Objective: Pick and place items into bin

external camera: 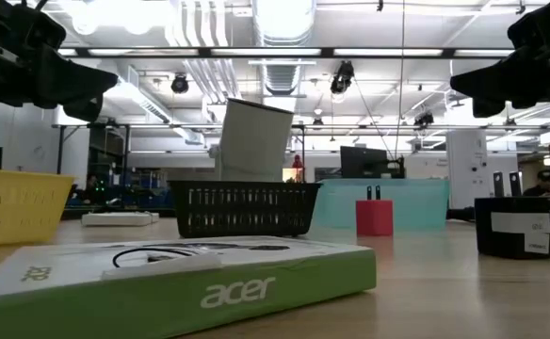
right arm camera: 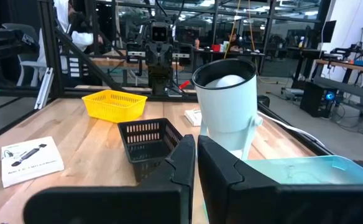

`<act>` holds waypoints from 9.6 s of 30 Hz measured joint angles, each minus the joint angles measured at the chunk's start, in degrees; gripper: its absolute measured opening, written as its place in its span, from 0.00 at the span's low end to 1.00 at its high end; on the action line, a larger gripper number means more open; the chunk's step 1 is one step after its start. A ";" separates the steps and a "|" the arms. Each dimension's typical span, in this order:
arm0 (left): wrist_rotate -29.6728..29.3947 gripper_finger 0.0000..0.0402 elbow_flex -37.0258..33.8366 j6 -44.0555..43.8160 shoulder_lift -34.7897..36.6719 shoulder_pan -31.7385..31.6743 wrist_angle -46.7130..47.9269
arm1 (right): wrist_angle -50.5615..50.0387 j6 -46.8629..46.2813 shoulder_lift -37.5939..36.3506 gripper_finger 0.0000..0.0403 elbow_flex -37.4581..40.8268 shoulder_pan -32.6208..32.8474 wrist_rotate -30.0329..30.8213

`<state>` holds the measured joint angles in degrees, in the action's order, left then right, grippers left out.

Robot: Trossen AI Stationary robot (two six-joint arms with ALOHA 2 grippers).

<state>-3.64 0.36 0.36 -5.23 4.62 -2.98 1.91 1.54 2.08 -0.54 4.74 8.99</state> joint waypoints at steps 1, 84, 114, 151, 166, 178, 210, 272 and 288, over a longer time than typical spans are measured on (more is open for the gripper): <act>0.00 0.00 0.00 0.01 0.01 0.00 0.00 | 0.00 0.02 0.00 0.02 -0.01 0.01 0.00; 0.01 0.00 0.00 0.02 0.01 0.00 -0.01 | 0.00 0.11 0.00 0.02 0.00 0.01 0.00; 0.02 0.00 0.00 0.00 0.02 0.00 0.01 | 0.00 0.00 0.00 0.02 -0.01 -0.01 0.02; 0.00 0.00 0.00 0.01 0.00 0.00 0.01 | 0.00 0.11 0.00 0.02 0.00 0.01 0.01; 0.00 0.00 0.00 0.01 0.00 0.00 -0.75 | 0.84 -2.88 0.00 0.02 0.00 0.00 0.04; -1.38 0.00 0.00 9.39 -0.02 -0.02 -10.27 | 17.51 -0.09 -0.03 0.02 -0.07 -0.05 1.25; -13.22 0.52 3.63 16.57 -11.57 -0.13 -23.79 | 21.00 11.98 3.45 0.50 -5.50 -0.02 21.07; -13.31 0.52 1.73 16.95 -15.47 -0.13 -31.23 | -66.48 -67.63 46.29 0.50 -45.09 -0.03 27.10; -13.31 0.52 1.70 16.98 -15.73 -0.13 -31.59 | -69.42 -68.98 58.33 0.45 -44.78 -7.12 25.48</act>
<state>-16.95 2.07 17.34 -20.97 4.49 -34.57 -67.51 -67.43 60.40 -45.32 -2.38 34.48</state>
